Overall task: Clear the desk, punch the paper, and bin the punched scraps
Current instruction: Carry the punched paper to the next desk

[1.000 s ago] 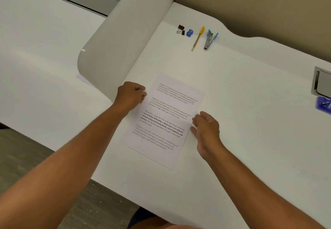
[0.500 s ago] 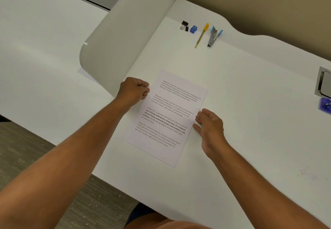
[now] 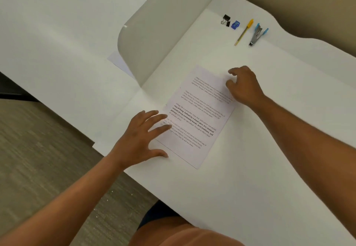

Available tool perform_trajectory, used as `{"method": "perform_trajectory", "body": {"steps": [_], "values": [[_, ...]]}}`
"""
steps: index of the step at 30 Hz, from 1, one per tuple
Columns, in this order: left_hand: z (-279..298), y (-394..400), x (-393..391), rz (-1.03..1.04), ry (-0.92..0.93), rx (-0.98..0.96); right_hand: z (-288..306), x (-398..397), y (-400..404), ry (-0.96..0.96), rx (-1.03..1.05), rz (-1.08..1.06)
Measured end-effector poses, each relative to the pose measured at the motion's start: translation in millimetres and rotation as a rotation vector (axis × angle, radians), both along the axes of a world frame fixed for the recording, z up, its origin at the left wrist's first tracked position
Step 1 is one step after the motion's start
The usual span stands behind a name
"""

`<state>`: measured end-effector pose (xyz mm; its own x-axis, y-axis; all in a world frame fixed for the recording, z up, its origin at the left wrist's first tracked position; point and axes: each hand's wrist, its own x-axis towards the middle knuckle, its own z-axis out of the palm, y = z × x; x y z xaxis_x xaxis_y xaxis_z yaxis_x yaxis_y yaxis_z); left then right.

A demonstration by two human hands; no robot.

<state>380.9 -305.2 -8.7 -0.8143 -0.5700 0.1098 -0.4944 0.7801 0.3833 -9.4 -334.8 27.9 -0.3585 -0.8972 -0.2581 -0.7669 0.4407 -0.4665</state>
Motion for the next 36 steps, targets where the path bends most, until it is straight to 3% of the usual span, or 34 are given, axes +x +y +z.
{"method": "perform_trajectory", "body": {"steps": [3,10,25,31,36], "values": [[-9.6,4.9,-1.0,-0.072,0.035,-0.124,-6.0,-7.3,-17.0,0.026,0.072,0.029],[-17.7,6.5,-10.0,-0.191,0.092,-0.292,-6.1,-3.0,-21.7,0.028,0.016,0.024],[-18.1,13.8,-14.2,-0.224,0.072,-0.339,-4.6,8.1,0.2,-0.036,-0.107,0.024],[2.2,48.4,-59.5,-0.152,0.071,-0.297,12.4,2.3,96.1,0.038,-0.349,0.036],[14.7,80.3,-144.8,-0.117,0.059,-0.243,10.6,-17.6,210.2,0.248,-0.364,0.015]]}}
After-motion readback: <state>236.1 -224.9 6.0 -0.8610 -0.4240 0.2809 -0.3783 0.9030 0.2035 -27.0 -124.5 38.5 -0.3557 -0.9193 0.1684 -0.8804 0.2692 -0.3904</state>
